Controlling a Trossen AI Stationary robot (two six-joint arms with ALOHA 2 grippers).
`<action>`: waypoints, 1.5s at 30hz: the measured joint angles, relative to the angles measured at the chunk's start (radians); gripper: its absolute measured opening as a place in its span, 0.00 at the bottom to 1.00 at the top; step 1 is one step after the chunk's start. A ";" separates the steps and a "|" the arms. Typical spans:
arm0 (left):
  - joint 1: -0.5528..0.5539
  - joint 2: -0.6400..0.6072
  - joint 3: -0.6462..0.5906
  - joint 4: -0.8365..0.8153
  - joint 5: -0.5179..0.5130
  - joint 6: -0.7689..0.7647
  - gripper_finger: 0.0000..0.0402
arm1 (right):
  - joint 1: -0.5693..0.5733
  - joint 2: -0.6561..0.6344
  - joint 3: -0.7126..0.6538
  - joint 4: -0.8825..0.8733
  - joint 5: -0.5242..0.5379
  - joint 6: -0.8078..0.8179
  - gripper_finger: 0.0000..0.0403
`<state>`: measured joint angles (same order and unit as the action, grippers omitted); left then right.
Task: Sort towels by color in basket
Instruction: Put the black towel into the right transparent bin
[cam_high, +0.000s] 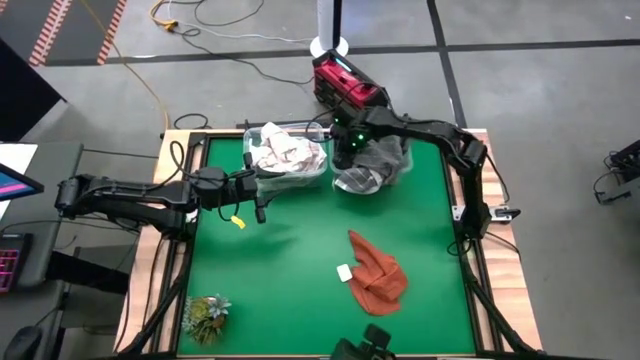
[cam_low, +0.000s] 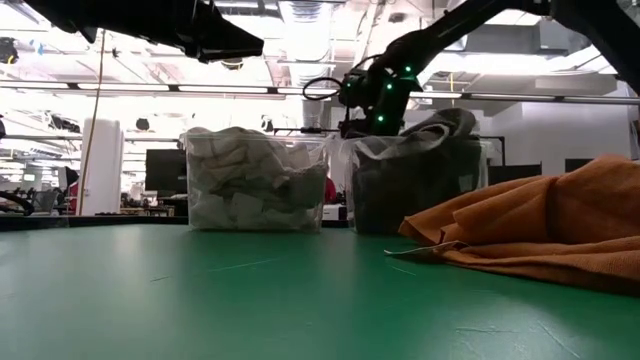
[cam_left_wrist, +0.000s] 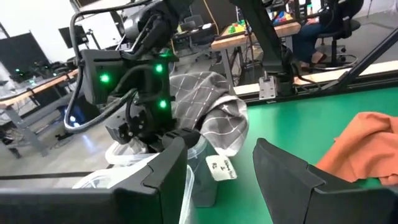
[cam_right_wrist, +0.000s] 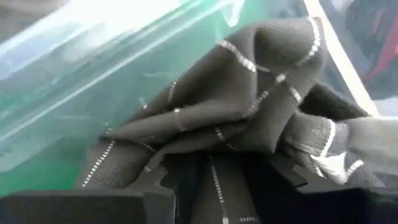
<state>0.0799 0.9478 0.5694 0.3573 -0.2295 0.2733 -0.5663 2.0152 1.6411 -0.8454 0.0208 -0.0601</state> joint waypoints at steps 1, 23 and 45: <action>0.000 0.000 0.000 0.000 0.000 0.000 0.43 | -0.001 -0.009 0.006 -0.017 -0.002 0.005 0.39; -0.032 -0.016 0.000 0.004 0.001 -0.036 0.43 | 0.013 -0.423 -0.120 -0.482 0.169 0.131 0.39; -0.040 -0.033 0.000 -0.005 -0.002 -0.009 0.43 | 0.005 -0.407 -0.166 -0.382 0.146 0.138 0.39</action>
<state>0.0398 0.9146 0.5694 0.3523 -0.2314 0.2642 -0.5613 1.6078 1.4750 -1.2274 0.1664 0.0783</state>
